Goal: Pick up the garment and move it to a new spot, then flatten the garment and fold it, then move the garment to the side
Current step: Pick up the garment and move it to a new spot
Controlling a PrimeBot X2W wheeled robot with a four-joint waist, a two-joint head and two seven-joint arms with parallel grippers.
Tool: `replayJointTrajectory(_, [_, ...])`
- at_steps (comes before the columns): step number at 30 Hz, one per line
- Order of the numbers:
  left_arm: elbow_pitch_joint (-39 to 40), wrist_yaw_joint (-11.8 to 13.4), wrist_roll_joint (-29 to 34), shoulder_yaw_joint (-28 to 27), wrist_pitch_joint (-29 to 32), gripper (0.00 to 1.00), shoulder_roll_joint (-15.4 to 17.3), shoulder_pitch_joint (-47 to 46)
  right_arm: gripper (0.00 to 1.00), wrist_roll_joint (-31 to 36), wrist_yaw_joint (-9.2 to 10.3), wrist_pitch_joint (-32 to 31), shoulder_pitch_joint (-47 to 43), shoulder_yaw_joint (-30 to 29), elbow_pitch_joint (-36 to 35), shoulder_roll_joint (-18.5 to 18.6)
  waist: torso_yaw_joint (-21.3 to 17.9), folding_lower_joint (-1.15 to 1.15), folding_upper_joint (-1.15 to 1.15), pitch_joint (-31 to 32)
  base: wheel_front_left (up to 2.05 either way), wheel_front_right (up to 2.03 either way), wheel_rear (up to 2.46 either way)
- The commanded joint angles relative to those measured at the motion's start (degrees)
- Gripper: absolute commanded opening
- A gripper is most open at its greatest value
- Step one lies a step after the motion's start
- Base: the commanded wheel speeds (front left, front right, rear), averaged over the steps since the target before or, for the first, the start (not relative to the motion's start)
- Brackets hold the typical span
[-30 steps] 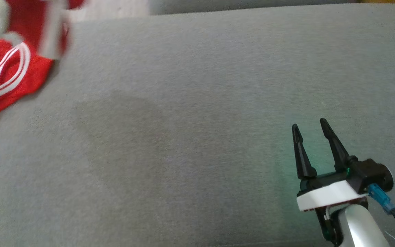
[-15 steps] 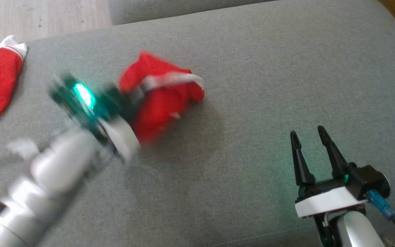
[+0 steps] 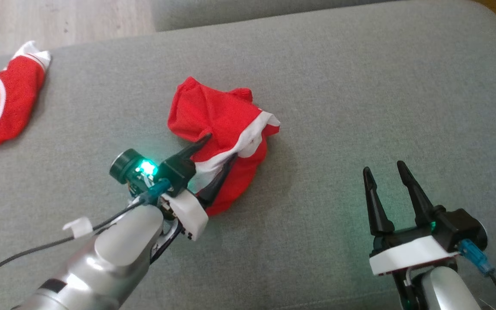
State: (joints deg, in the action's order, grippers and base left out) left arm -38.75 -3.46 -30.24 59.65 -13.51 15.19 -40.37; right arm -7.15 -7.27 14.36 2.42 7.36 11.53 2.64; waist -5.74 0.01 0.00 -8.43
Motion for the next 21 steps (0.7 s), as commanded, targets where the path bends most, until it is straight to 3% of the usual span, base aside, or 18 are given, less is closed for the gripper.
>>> replayJointTrajectory(1, [1.0,0.5,0.1,-2.6,-1.0,1.0,0.8,-1.3,1.0,-0.4,-0.22,0.6,1.0,1.4,-1.5,0.2,0.4,-0.01,0.0,0.6,0.0,0.0,0.0])
replayJointTrajectory(6, [3.2,2.3,-1.4,-5.6,-1.4,1.0,0.6,2.4,1.0,-0.3,-0.22,0.6,0.7,1.2,-0.8,0.2,1.1,-0.01,0.0,3.0,0.0,0.0,0.0])
replayJointTrajectory(21, [18.2,10.6,-2.5,-22.8,-1.5,1.0,1.5,26.3,1.0,0.3,-0.22,0.6,-1.9,-0.3,0.4,0.2,4.1,-0.01,0.0,8.6,0.0,0.0,0.0])
